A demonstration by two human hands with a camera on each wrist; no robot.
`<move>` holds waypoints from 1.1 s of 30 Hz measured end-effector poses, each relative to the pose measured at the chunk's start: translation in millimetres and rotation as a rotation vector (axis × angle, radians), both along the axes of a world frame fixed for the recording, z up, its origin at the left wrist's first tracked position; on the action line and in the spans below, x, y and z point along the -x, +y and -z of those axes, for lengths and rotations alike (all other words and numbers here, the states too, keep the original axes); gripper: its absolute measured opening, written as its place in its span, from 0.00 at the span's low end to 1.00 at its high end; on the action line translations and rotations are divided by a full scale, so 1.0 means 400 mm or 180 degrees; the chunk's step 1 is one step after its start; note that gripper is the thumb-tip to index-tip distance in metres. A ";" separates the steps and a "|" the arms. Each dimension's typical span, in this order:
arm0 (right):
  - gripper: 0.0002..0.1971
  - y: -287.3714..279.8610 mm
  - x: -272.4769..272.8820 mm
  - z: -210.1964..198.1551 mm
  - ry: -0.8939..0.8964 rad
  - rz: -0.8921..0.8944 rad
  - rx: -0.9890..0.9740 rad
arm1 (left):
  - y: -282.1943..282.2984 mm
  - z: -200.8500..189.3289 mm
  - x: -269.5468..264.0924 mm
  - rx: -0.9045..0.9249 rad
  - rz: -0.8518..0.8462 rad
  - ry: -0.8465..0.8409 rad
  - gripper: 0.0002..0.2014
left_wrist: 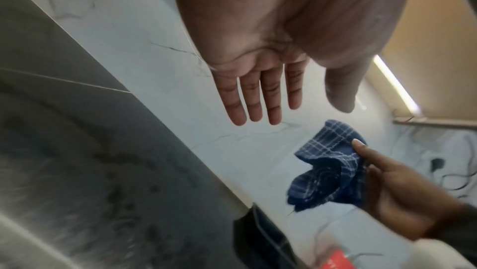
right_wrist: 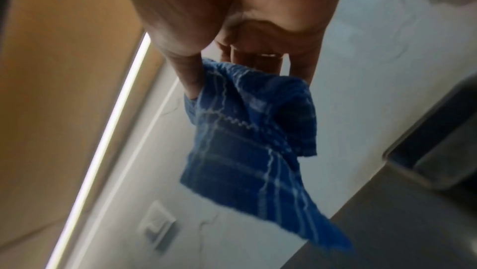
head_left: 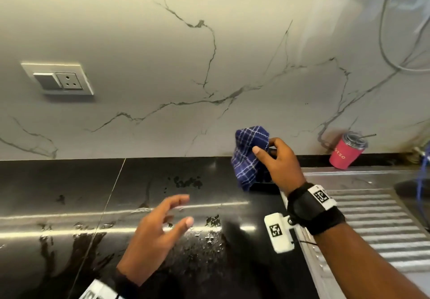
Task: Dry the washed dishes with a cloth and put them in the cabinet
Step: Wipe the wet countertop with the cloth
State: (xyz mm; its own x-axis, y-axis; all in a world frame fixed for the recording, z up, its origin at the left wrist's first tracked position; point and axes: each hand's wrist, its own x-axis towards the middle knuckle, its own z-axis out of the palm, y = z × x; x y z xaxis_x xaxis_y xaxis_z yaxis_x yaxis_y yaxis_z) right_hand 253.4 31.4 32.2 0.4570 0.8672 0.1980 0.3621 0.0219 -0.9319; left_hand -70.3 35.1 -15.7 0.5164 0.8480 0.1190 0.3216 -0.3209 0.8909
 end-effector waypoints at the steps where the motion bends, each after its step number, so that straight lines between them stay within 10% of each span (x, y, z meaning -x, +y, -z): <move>1: 0.11 -0.026 0.055 -0.011 0.0182 -0.0242 -0.0019 | 0.010 -0.021 -0.005 0.0070 0.0063 -0.0218 0.32; 5: 0.15 -0.107 0.280 0.010 0.0645 -0.1072 0.0105 | 0.032 -0.096 0.008 0.0674 0.0445 -0.0829 0.42; 12: 0.22 -0.190 0.563 0.085 0.1150 -0.1463 0.0050 | 0.030 -0.114 0.184 -0.0271 0.0480 -0.0107 0.13; 17: 0.15 -0.211 0.641 0.063 0.1505 -0.1638 -0.0006 | 0.037 -0.161 0.317 -0.0199 0.0872 -0.0159 0.16; 23: 0.26 -0.214 0.679 -0.003 0.0676 -0.1755 0.0557 | 0.062 -0.199 0.471 -0.0831 0.0460 0.0386 0.12; 26: 0.10 -0.212 0.702 -0.042 0.0017 -0.1709 0.0662 | 0.061 -0.204 0.527 -0.0462 0.0766 0.0283 0.15; 33: 0.10 -0.149 0.756 -0.156 -0.0888 -0.1969 0.0441 | 0.043 -0.204 0.579 0.0664 0.1192 0.0099 0.23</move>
State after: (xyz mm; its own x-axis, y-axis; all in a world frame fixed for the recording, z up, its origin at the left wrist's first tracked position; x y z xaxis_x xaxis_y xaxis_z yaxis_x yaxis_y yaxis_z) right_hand -48.9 -28.1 94.7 -0.1816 0.9778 0.1047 0.5479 0.1890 -0.8149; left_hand -301.8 52.3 66.0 0.7939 0.6055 -0.0555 0.2447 -0.2346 0.9408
